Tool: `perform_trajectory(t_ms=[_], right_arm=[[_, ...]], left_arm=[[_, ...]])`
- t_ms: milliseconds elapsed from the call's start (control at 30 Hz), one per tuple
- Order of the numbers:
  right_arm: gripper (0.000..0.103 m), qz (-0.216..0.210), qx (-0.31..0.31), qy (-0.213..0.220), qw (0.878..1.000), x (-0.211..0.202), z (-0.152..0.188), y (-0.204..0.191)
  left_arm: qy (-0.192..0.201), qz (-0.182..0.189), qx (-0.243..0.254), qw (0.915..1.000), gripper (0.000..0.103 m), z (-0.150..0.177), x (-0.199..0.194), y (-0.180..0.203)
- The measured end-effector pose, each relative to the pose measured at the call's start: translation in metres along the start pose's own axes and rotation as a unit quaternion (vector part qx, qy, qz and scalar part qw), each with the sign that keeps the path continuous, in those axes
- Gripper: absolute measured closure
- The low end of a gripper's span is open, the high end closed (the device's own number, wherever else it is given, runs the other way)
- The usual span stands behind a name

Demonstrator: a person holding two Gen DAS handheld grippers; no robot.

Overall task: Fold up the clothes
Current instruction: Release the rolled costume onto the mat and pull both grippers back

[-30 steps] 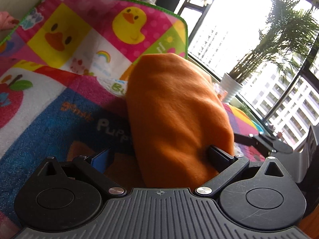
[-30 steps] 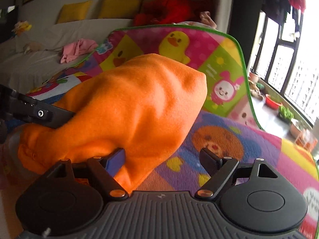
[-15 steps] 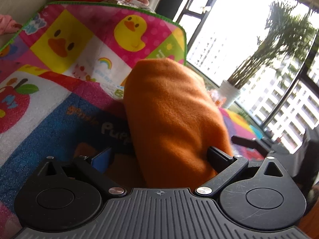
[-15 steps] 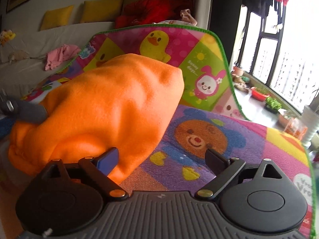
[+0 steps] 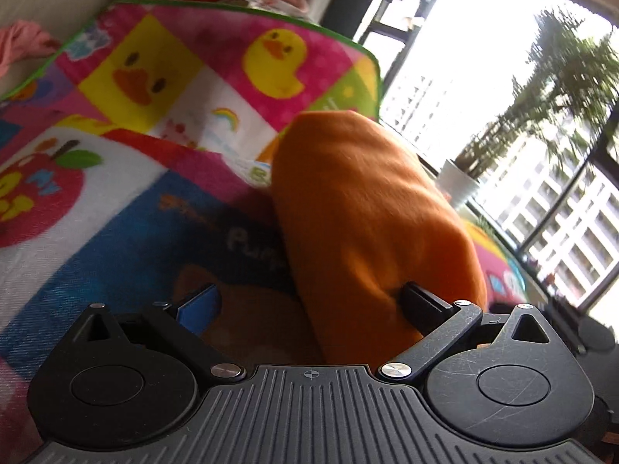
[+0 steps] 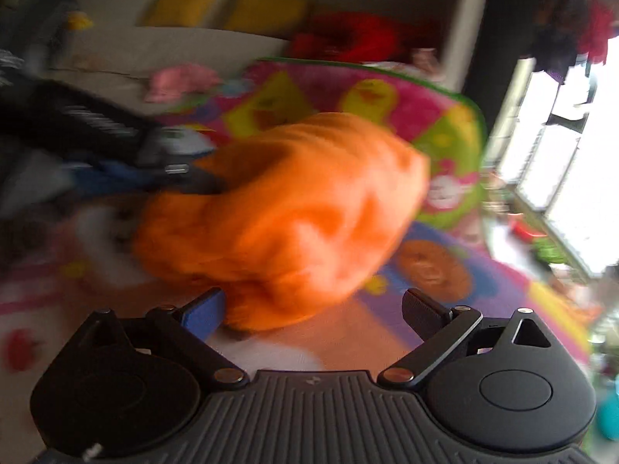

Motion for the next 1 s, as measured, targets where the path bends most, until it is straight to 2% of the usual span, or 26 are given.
perform_trajectory(t_ms=[100, 267, 400, 567, 633, 733, 933, 1000], right_arm=[[0.005, 0.002, 0.040, -0.010, 0.999, 0.004, 0.004, 0.012], [0.000, 0.021, 0.055, 0.006, 0.998, -0.003, 0.011, 0.017], [0.000, 0.059, 0.099, 0.022, 0.993, -0.010, 0.015, 0.033], [0.000, 0.019, 0.158, -0.053, 0.986, -0.016, 0.041, 0.044], [0.000, 0.031, 0.165, -0.048, 0.985, -0.029, 0.055, 0.046], [0.000, 0.041, 0.167, -0.040, 0.984, -0.050, 0.074, 0.046], [0.000, 0.044, 0.151, -0.022, 0.987, -0.076, 0.102, 0.043], [0.000, 0.029, 0.142, -0.028, 0.989, -0.073, 0.101, 0.042]], left_arm=[[-0.002, -0.006, 0.005, 1.0000, 0.001, 0.001, 0.005, -0.002], [0.002, -0.019, 0.017, 0.9997, 0.000, 0.006, 0.013, -0.001], [0.008, -0.034, 0.024, 0.9991, 0.000, 0.006, 0.012, 0.004], [0.018, -0.074, 0.038, 0.9964, 0.000, 0.010, -0.005, 0.018], [0.024, -0.094, 0.048, 0.9941, 0.000, 0.017, -0.018, 0.026], [0.031, -0.136, 0.071, 0.9877, 0.000, 0.042, -0.039, 0.038], [-0.031, -0.138, 0.054, 0.9884, 0.000, 0.108, -0.051, 0.051], [-0.022, -0.158, 0.065, 0.9851, 0.000, 0.119, -0.051, 0.053]])
Point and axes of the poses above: each gripper's, at about its wrist camera, not at the fingertips, and x roughly the way its jaws point, y to its right, z to its underside, the point moved 8 cm from there along x, roughly the way its jaws point, and after that the axes turned 11 degrees about -y, right-handed, at the moved point
